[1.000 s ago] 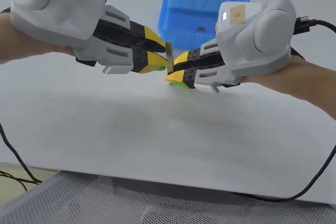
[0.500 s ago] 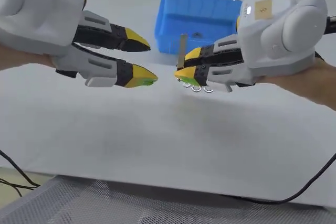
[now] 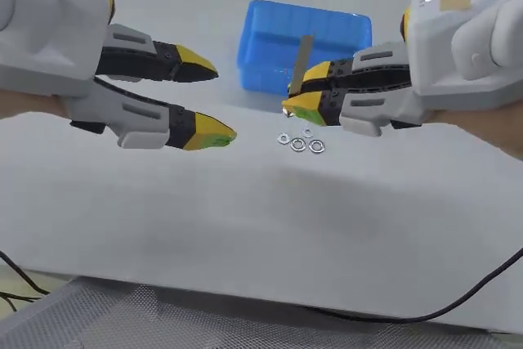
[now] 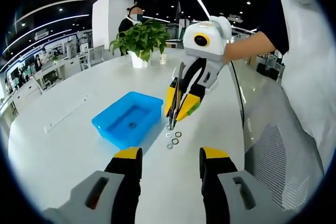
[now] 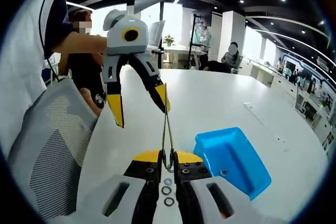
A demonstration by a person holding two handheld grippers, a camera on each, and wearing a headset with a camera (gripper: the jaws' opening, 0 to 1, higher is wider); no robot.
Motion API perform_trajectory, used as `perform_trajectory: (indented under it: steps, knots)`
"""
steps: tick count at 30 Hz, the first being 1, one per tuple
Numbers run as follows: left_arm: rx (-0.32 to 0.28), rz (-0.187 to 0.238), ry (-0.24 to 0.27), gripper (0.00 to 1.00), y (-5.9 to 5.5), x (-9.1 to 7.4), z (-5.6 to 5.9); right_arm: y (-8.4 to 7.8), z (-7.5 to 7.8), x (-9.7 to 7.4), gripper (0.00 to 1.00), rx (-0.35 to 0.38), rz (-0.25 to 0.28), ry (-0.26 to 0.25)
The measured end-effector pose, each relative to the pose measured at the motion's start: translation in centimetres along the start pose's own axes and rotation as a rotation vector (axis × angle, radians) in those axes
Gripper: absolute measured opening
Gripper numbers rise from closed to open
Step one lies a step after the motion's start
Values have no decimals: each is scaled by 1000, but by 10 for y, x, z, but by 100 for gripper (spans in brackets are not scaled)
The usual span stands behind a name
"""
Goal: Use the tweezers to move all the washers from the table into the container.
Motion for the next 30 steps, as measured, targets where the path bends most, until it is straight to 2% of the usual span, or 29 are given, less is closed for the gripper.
perform_trajectory:
  steps: [4, 10, 12, 15, 20, 22, 26, 30]
  knots:
    - [-12, 15, -2, 53, 0, 0, 2, 14, 10, -8, 10, -14, 18, -9]
    - [-7, 29, 32, 59, -4, -3, -4, 31, 32, -18, 10, -53, 29, -39]
    - [-7, 26, 49, 64, -7, -3, -6, 35, 38, -20, 10, -53, 37, -47]
    - [3, -1, 93, 74, -11, -6, -13, 41, 50, -19, 10, -41, 55, -62]
    - [-16, 29, 104, 77, -9, -9, -17, 42, 62, -11, 10, -28, 73, -70]
    - [-15, 42, 130, 79, -8, -10, -22, 41, 67, -7, 10, -33, 68, -72]
    - [-15, 63, 197, 81, -7, -12, -34, 33, 79, 1, 10, -27, 50, -78]
    - [-18, 76, 212, 81, -9, -11, -36, 19, 91, 11, 10, -15, 29, -84]
Point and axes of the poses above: the centre of the closed fingertips' face, and the gripper's own axes: x roughly forward along the fingers, z roughly to its right, y roughly out of its top, the point moved 2 cm from there along -x, roughly backward along the fingers, and after that the axes turned 5 degrees about -x, right-handed, at the moved point
